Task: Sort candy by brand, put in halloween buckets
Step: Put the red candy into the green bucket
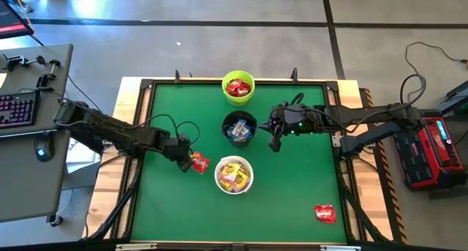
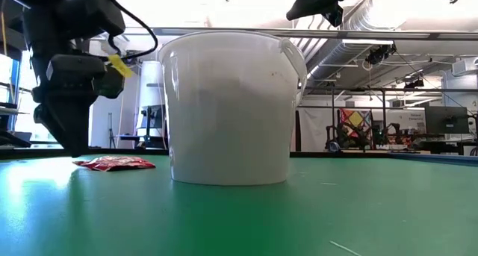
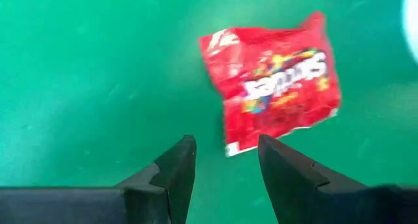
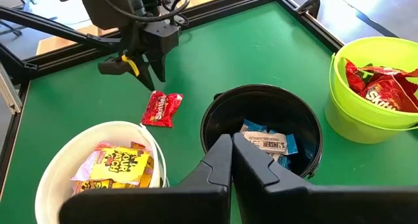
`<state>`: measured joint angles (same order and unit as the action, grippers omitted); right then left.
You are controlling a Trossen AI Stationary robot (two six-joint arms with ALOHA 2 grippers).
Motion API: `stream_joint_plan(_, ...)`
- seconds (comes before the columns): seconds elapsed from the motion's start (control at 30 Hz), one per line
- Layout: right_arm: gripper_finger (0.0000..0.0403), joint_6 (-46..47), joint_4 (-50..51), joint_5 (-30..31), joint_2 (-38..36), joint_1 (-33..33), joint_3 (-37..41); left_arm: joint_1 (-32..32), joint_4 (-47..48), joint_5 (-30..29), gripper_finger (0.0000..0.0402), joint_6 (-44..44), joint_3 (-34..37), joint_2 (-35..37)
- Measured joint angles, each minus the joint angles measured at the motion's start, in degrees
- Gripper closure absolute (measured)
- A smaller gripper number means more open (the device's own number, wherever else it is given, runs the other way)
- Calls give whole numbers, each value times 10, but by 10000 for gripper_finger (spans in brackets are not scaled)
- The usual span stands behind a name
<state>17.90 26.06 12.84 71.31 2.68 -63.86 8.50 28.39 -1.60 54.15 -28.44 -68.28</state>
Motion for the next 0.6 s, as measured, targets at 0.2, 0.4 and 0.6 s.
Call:
stream_joint_plan(0.2,402,0,0,0,0,0,0,-13,-28,20,233,1,14,-4)
stream_joint_plan(0.4,402,-3,4,0,0,0,0,-15,-56,57,217,-23,18,-30)
stream_joint_plan(0.6,402,-4,7,0,0,0,0,-14,-74,58,217,-24,16,-52)
